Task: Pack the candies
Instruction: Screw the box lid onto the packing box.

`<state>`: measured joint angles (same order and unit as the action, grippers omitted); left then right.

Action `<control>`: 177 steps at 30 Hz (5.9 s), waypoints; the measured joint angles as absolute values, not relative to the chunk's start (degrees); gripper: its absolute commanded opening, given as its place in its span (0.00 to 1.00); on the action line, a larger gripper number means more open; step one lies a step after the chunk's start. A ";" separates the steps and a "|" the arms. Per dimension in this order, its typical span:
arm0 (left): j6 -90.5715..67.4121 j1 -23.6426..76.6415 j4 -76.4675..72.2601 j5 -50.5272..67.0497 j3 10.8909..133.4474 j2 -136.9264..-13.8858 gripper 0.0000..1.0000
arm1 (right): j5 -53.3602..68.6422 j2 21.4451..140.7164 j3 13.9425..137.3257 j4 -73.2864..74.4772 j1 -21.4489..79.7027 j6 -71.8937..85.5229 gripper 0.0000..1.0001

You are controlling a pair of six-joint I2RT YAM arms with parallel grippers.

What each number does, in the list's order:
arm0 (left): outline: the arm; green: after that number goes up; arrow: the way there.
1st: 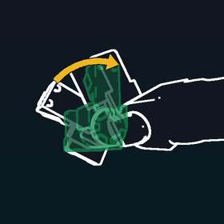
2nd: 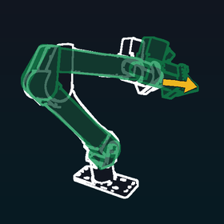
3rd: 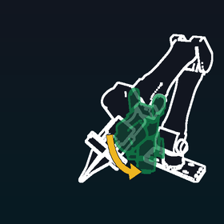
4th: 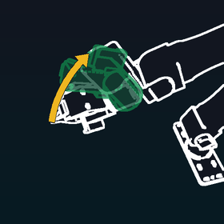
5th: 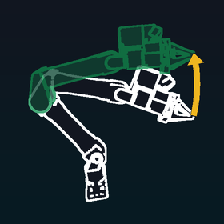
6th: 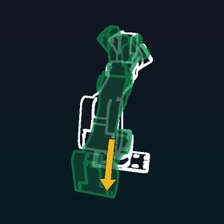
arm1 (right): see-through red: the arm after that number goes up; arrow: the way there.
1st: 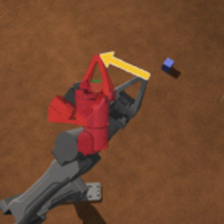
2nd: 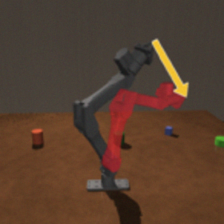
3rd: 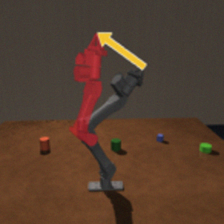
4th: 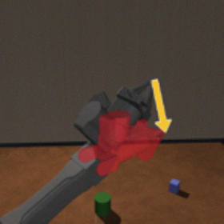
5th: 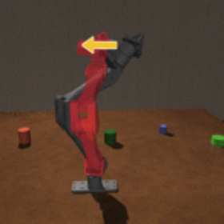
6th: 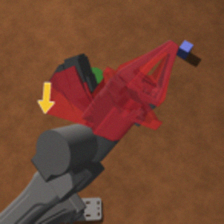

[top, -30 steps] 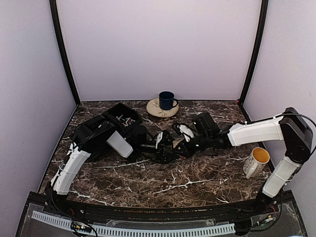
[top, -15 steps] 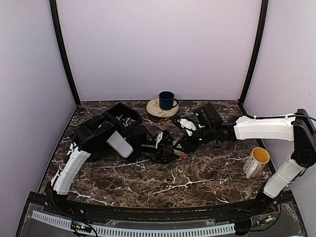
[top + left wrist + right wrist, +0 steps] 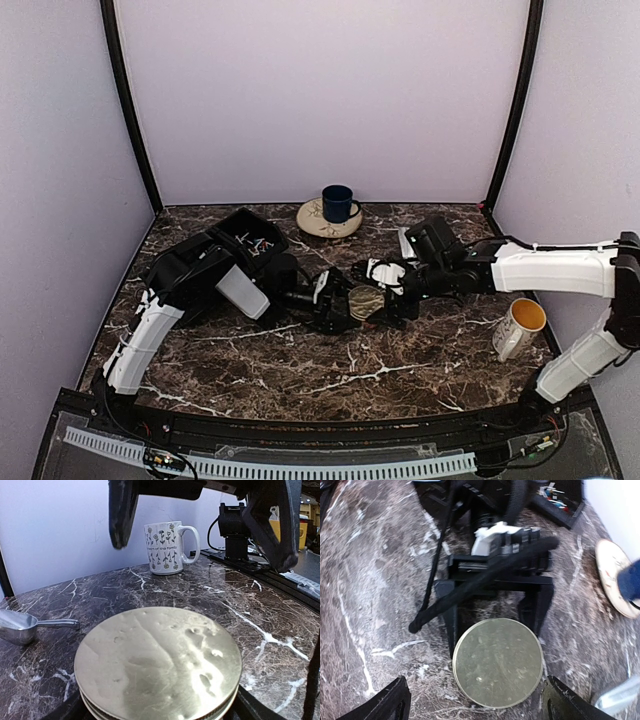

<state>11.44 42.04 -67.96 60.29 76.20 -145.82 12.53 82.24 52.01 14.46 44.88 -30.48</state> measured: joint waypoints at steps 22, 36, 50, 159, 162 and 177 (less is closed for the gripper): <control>12.88 42.06 -66.87 68.38 76.71 -145.88 0.74 | 21.93 93.67 55.59 14.68 40.71 -41.76 0.92; 12.88 42.06 -65.87 68.47 77.19 -146.12 0.74 | 24.25 96.97 57.52 14.63 40.71 -40.99 0.88; 12.49 42.04 -65.58 67.85 77.65 -146.30 0.72 | 23.94 96.99 56.88 13.26 40.71 -36.14 0.76; 10.79 41.63 -72.18 73.47 76.82 -147.11 0.74 | 33.67 99.61 63.51 23.24 38.46 -54.96 0.96; 10.68 41.63 -72.20 73.47 76.88 -147.15 0.74 | 33.85 99.66 62.92 22.37 38.46 -54.11 0.96; 8.71 41.32 -73.56 73.03 77.19 -147.61 0.72 | 34.46 99.74 61.87 20.82 38.48 -51.05 0.85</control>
